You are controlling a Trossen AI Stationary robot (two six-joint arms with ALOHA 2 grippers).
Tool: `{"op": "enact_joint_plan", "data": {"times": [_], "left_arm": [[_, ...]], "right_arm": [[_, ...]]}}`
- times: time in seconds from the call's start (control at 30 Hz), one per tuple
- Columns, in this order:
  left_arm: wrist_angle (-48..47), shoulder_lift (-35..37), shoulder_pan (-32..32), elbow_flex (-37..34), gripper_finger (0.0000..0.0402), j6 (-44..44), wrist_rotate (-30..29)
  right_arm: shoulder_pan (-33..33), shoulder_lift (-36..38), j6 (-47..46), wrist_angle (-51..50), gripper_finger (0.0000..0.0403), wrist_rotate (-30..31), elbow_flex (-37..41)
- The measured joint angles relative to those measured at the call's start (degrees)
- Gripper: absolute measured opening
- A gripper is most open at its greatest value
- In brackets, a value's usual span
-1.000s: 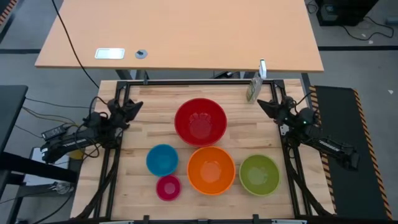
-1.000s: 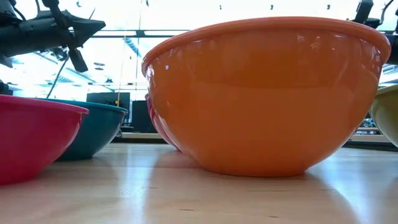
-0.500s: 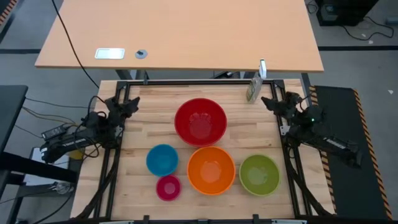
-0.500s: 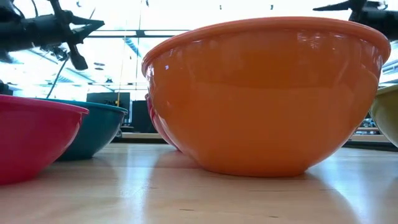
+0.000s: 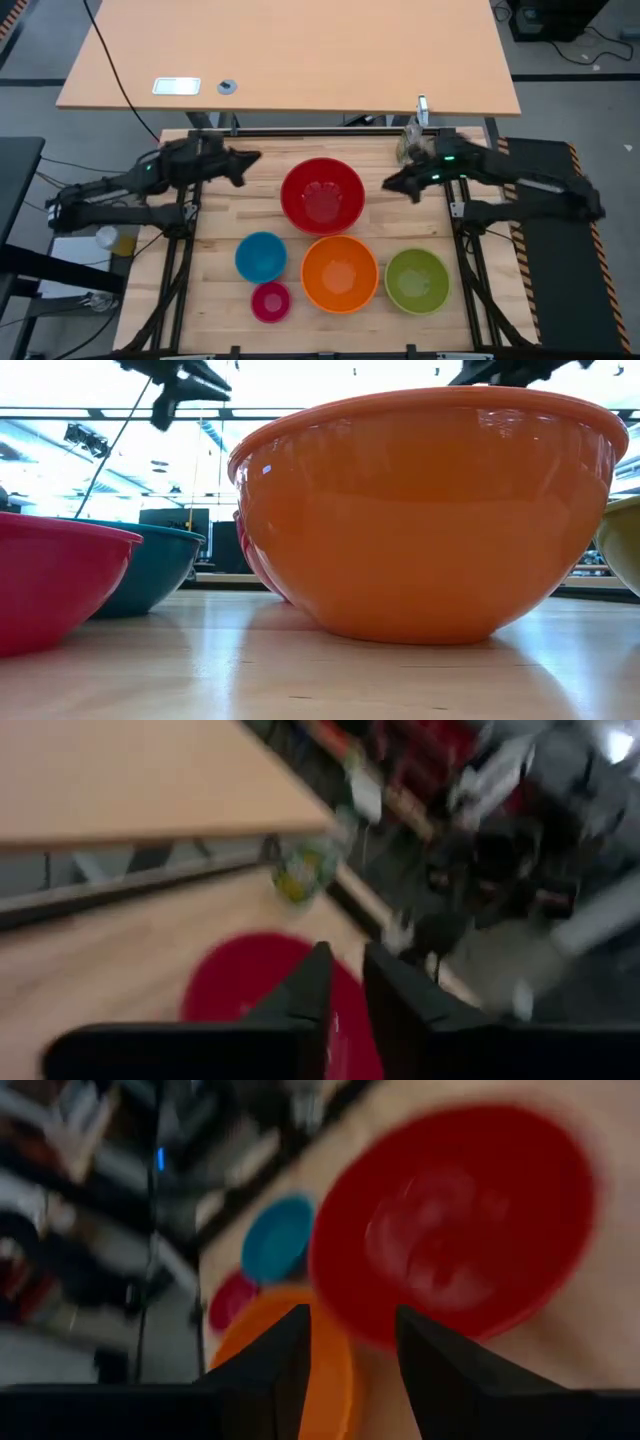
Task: Nest bowls inside each other
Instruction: Stack the orange bowl on top of the red bowl
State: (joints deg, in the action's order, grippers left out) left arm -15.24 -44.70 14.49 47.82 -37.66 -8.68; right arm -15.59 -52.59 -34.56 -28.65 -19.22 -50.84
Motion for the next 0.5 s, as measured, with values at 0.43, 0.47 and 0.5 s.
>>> {"op": "enact_joint_plan", "data": {"times": [0.43, 0.47, 0.5], "left_arm": [[-1.4, -9.9, -20.3, 5.1, 0.0185, 9.1, -9.1], [-0.5, -9.7, -22.1, 3.3, 0.0185, 8.5, -10.2], [0.6, -9.6, -23.6, 1.5, 0.0185, 7.5, -11.1]], "right_arm": [[19.9, -25.6, -5.8, -14.1, 0.0241, 4.0, -14.3], [20.6, -27.1, -7.1, -16.8, 0.0249, 5.6, -15.2], [21.1, -28.3, -8.1, -19.0, 0.0257, 7.2, -15.9]]}}
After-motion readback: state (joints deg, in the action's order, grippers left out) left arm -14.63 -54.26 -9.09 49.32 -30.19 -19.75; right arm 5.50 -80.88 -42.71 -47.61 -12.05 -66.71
